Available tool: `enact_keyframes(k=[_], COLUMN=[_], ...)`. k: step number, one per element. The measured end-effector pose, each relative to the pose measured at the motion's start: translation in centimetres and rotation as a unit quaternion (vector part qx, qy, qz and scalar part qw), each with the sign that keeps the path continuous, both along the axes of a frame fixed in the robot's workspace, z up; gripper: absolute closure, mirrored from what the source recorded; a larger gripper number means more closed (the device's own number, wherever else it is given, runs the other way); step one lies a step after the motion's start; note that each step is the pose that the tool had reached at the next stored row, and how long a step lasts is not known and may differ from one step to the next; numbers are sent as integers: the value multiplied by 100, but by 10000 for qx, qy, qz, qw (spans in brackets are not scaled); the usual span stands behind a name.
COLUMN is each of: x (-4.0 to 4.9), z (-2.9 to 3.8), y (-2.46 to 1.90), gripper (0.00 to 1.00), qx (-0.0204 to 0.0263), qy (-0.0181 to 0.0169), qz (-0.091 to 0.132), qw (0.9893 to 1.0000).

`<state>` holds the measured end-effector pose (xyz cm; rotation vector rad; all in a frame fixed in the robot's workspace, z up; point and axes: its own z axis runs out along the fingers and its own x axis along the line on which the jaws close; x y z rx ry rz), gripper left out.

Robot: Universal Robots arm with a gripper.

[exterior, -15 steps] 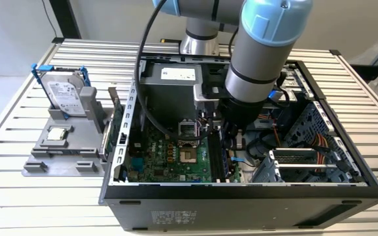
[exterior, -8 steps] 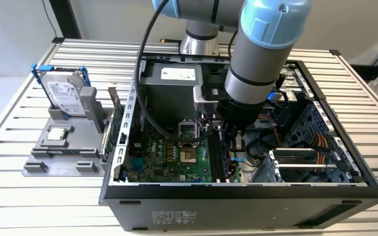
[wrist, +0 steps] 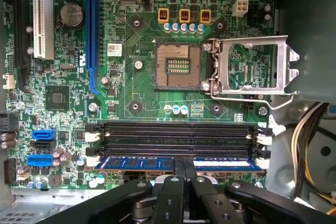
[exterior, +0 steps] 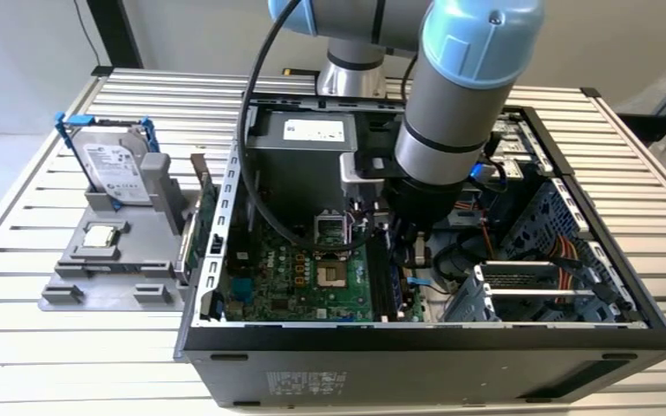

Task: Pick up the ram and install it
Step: 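Press down the ram until it locks into place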

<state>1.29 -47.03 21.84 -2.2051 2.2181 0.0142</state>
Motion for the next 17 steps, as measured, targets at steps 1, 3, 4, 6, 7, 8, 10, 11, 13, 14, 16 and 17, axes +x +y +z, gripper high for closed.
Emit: enact_keyframes(k=[1,3,4,6,7,8,10,11,13,14,16,17], x=[0,0,0,0,1,2,1,1,1,1,1,1], z=[-8,-10,-10,8,26,49,149,191,278,322,368,385], y=[0,1,1,2,4,7,1,2,2,2,2,2], gripper=[100,100,100,100,100,100,100,100,100,100,100,100], qx=[-1,-1,0,6,12,24,3,7,5,5,5,5], qy=[0,0,0,-1,-2,-4,4,4,8,10,11,11], qz=[0,0,0,-1,-1,-1,0,0,0,0,0,0], qw=[10000,10000,10000,10000,10000,10000,10000,10000,10000,10000,10000,10000])
